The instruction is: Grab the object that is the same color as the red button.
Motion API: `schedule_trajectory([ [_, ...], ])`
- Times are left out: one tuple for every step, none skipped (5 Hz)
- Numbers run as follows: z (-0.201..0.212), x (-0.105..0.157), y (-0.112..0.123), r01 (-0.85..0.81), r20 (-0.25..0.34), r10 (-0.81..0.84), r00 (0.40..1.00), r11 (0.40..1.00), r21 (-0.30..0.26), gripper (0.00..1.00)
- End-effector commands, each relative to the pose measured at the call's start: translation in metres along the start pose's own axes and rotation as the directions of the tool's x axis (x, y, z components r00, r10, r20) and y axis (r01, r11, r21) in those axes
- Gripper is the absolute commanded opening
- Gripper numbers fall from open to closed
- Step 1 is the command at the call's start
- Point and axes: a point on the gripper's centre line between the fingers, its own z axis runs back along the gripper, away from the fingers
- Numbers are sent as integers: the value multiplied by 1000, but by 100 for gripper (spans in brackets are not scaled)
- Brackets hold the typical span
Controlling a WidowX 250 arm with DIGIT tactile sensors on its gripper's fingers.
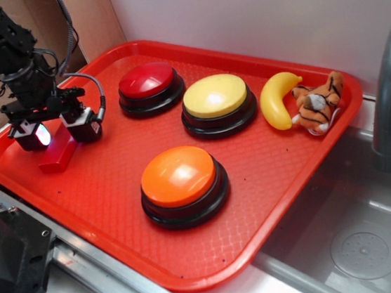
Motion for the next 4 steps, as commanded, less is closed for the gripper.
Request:
schedule_trajectory([
  [6, 6, 5, -26, 31, 27, 999, 999, -46, 0],
  [15, 6, 0, -17, 18, 18, 1000, 999, -40, 0],
  [40, 17, -8, 98, -21, -98, 995, 995, -20, 0],
  [89, 15, -37, 199, 16, -201, 979, 977, 72, 0],
])
